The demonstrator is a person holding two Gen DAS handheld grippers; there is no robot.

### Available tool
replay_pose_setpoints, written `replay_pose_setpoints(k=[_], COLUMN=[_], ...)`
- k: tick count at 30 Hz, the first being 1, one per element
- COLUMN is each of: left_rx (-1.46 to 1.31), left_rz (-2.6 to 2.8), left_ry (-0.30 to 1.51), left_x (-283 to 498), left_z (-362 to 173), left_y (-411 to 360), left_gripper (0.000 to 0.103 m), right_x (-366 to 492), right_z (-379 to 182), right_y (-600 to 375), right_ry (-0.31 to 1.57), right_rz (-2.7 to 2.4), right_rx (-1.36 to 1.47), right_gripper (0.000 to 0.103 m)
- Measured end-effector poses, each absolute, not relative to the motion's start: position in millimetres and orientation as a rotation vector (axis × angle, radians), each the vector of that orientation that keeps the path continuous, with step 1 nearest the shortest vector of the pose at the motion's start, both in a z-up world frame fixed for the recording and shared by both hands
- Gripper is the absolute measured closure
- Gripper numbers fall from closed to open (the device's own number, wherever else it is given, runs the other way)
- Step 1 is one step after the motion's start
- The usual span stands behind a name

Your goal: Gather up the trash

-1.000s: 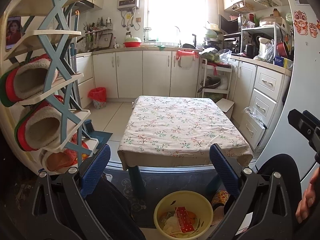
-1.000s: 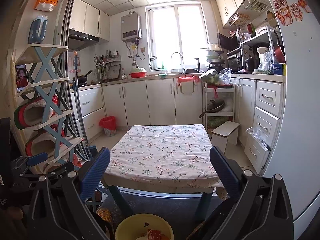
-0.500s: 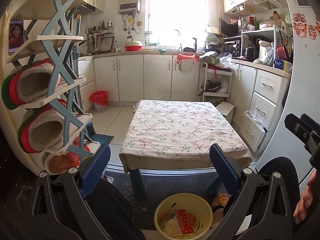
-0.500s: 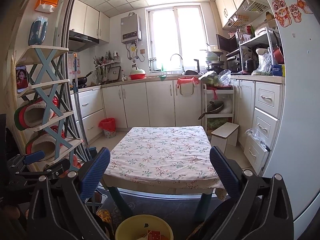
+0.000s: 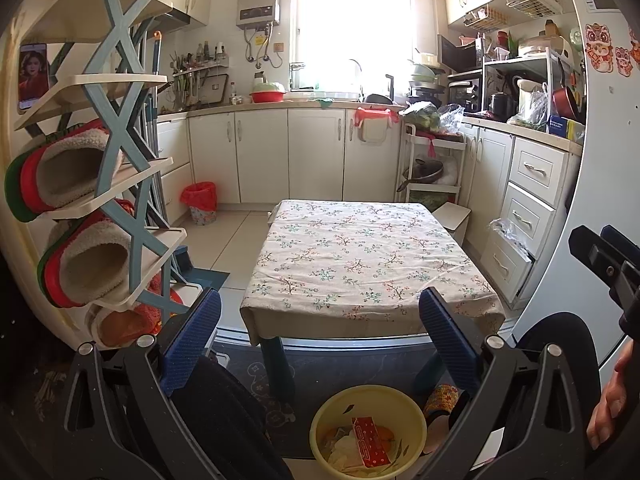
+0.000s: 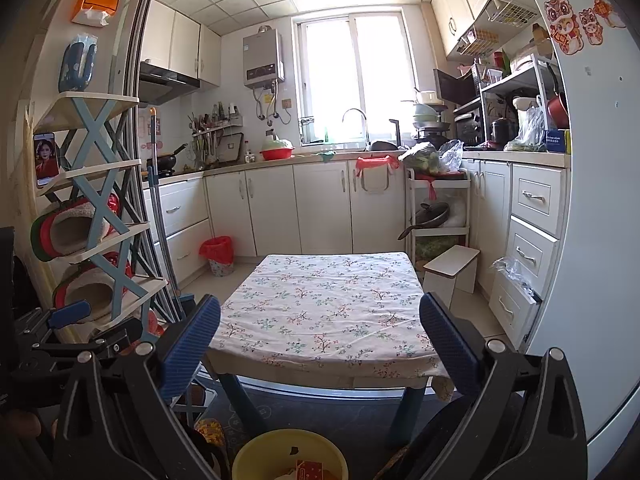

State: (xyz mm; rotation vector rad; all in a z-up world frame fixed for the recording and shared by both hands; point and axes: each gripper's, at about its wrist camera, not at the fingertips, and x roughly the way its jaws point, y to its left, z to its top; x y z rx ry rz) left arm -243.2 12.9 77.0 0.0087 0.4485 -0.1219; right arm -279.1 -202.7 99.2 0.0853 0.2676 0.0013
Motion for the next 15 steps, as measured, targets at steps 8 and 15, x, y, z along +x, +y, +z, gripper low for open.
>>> replay_pose_setpoints(k=[8,15], left_rx=[0.011,0.013], left_rz=[-0.120,-0.121], left_ry=[0.446,0.459], left_x=[-244.7,-242.5], left_z=[78.6,77.3], left_y=[12.6,13.9], left_gripper=[0.008,0.008], right_x=[-279.7,-279.6], right_z=[99.2,99.7], right_y=[-201.5,-197.8], right_ry=[0.269,0.278], right_rz=[0.001,0.003], right_rx=[0.086,0.090], right_gripper=[0.007,0.007])
